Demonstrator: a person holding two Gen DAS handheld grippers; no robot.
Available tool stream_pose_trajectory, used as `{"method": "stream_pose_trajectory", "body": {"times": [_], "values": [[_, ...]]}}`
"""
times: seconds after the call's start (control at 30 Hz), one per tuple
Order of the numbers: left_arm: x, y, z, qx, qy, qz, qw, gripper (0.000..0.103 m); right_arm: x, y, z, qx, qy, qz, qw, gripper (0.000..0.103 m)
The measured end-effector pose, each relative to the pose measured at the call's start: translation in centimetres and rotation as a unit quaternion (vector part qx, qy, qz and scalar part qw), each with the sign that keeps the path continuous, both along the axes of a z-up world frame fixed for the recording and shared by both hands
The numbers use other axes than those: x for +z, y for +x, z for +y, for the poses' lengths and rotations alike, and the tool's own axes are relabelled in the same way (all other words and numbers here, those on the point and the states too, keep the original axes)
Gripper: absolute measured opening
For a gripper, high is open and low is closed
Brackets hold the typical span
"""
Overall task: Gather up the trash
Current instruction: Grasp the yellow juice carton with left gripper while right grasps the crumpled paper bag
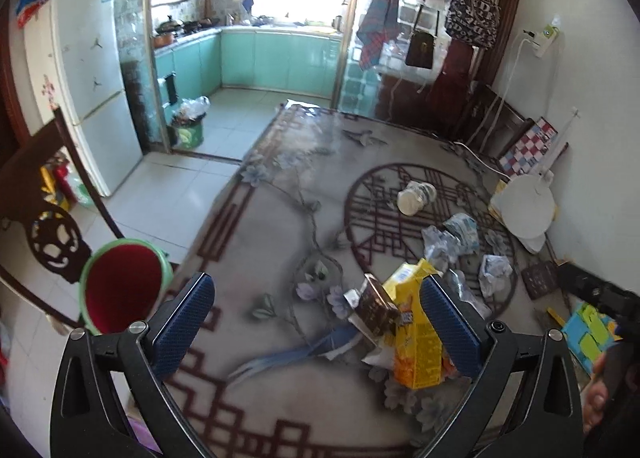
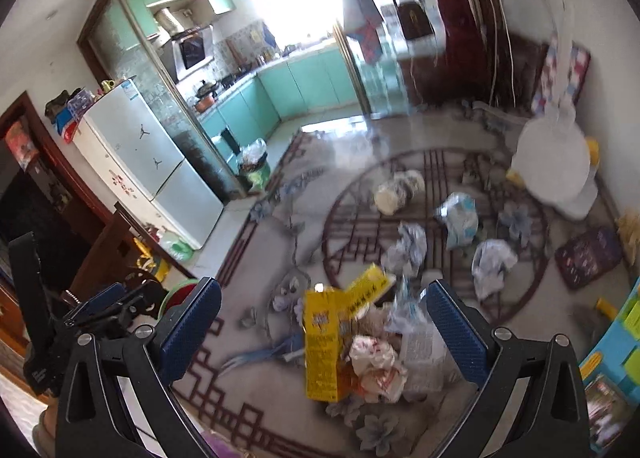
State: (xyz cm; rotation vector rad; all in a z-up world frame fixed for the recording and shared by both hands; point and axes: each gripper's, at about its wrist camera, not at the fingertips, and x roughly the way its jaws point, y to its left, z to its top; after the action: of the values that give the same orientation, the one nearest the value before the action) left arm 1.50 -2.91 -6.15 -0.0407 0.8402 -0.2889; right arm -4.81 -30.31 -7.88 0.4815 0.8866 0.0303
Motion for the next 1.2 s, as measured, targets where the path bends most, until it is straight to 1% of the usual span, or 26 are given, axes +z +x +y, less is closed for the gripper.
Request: {"method": "stream_pose_trajectory", "body": {"times": [0.07, 0.1, 0.13, 0.17, 0.2, 0.23, 0.27, 0.33, 0.4, 0.43, 0.47, 0.5, 0.53, 0.57, 0.6, 0.67, 0.77, 0.83, 0.9, 1.0, 1.03, 1.07, 1.1, 1.17, 1.2], "values": [[-1.2, -0.1, -0.7, -0.016, -0.009, 0.018, 0.9997, 0.103, -4.0, 0.2, -1.6, -0.013, 0.013, 0.049, 0.999, 0.102], [-1.7, -0.1, -1.0, -0.025, -0.016, 0.029, 0.9991, 0.103, -5.5, 0.2, -2.1, -0.013, 0.02, 0.063, 0.998, 0.101], [-2.1, -0.1, -1.2, -0.034, -0.023, 0.04, 0.9983, 0.103, -6.9, 0.2, -2.3, -0.01, 0.03, 0.076, 0.997, 0.097], [-2.5, -0.1, -1.5, -0.045, -0.031, 0.051, 0.9972, 0.103, -8.0, 0.3, -2.2, -0.003, 0.04, 0.085, 0.996, 0.09], [-2.9, -0.1, -1.8, -0.056, -0.036, 0.06, 0.996, 0.103, -8.9, 0.3, -1.8, 0.009, 0.044, 0.09, 0.995, 0.086], [-3.2, -0.2, -2.2, -0.065, -0.038, 0.068, 0.9948, 0.102, -9.5, 0.5, -1.3, 0.023, 0.037, 0.095, 0.995, 0.08], [-3.4, -0.2, -2.4, -0.071, -0.038, 0.075, 0.9939, 0.101, -10.1, 0.9, -0.5, 0.04, 0.018, 0.1, 0.994, 0.074], [-4.0, 0.0, -2.9, -0.077, -0.035, 0.086, 0.9927, 0.097, -11.2, 1.5, 1.1, 0.081, -0.018, 0.11, 0.991, 0.066], [-4.3, 0.1, -3.4, -0.082, -0.034, 0.094, 0.9916, 0.097, -12.5, 1.9, 2.3, 0.104, -0.036, 0.116, 0.987, 0.049], [-4.6, 0.2, -3.7, -0.085, -0.031, 0.095, 0.9914, 0.097, -13.2, 2.0, 2.5, 0.103, -0.044, 0.124, 0.986, 0.025], [-4.8, 0.2, -3.9, -0.088, -0.027, 0.095, 0.9911, 0.097, -13.5, 1.9, 2.6, 0.098, -0.046, 0.128, 0.986, 0.02], [-5.0, 0.3, -4.1, -0.093, -0.024, 0.096, 0.9908, 0.097, -13.5, 1.7, 2.2, 0.092, -0.032, 0.121, 0.988, 0.02], [-5.2, 0.3, -4.4, -0.101, -0.022, 0.096, 0.99, 0.097, -13.4, 1.4, 1.8, 0.085, -0.02, 0.111, 0.99, 0.017], [-5.6, 0.3, -4.7, -0.108, -0.02, 0.098, 0.9892, 0.097, -12.9, 1.0, 1.7, 0.081, -0.016, 0.106, 0.991, 0.016], [-5.9, 0.3, -5.1, -0.113, -0.016, 0.1, 0.9884, 0.096, -12.5, 0.7, 1.3, 0.075, -0.017, 0.098, 0.992, 0.015], [-6.7, 0.5, -5.8, -0.124, -0.005, 0.107, 0.9866, 0.09, -11.3, 0.3, 0.7, 0.061, -0.022, 0.079, 0.995, 0.014], [-8.5, 0.6, -7.4, -0.14, 0.03, 0.112, 0.9834, 0.085, -9.1, -0.7, -0.4, 0.035, -0.031, 0.053, 0.997, 0.014], [-9.7, 0.6, -8.4, -0.157, 0.047, 0.125, 0.9785, 0.085, -8.0, -1.3, -0.9, 0.022, -0.042, 0.045, 0.998, 0.014], [-10.3, 0.4, -9.3, -0.174, 0.052, 0.135, 0.9741, 0.085, -7.0, -1.9, -1.2, 0.012, -0.052, 0.043, 0.998, 0.014], [-11.3, 0.2, -10.4, -0.187, 0.063, 0.137, 0.9706, 0.084, -6.0, -2.8, -1.8, -0.005, -0.051, 0.043, 0.998, 0.014], [-11.8, 0.2, -10.6, -0.187, 0.066, 0.14, 0.9701, 0.071, -5.8, -3.0, -2.0, -0.012, -0.051, 0.044, 0.998, 0.015], [-12.1, 0.2, -10.7, -0.189, 0.063, 0.147, 0.9689, 0.041, -5.6, -3.2, -2.1, -0.017, -0.051, 0.045, 0.998, 0.015], [-12.4, 0.4, -10.6, -0.189, 0.054, 0.156, 0.968, 0.035, -5.2, -3.6, -2.1, -0.021, -0.049, 0.045, 0.998, 0.015], [-12.1, 0.5, -9.9, -0.182, 0.029, 0.16, 0.9697, 0.034, -4.4, -4.0, -1.9, -0.027, -0.046, 0.04, 0.998, 0.015], [-11.8, 0.4, -9.6, -0.181, 0.021, 0.155, 0.9709, 0.034, -3.9, -4.2, -1.6, -0.028, -0.045, 0.035, 0.998, 0.015]]}}
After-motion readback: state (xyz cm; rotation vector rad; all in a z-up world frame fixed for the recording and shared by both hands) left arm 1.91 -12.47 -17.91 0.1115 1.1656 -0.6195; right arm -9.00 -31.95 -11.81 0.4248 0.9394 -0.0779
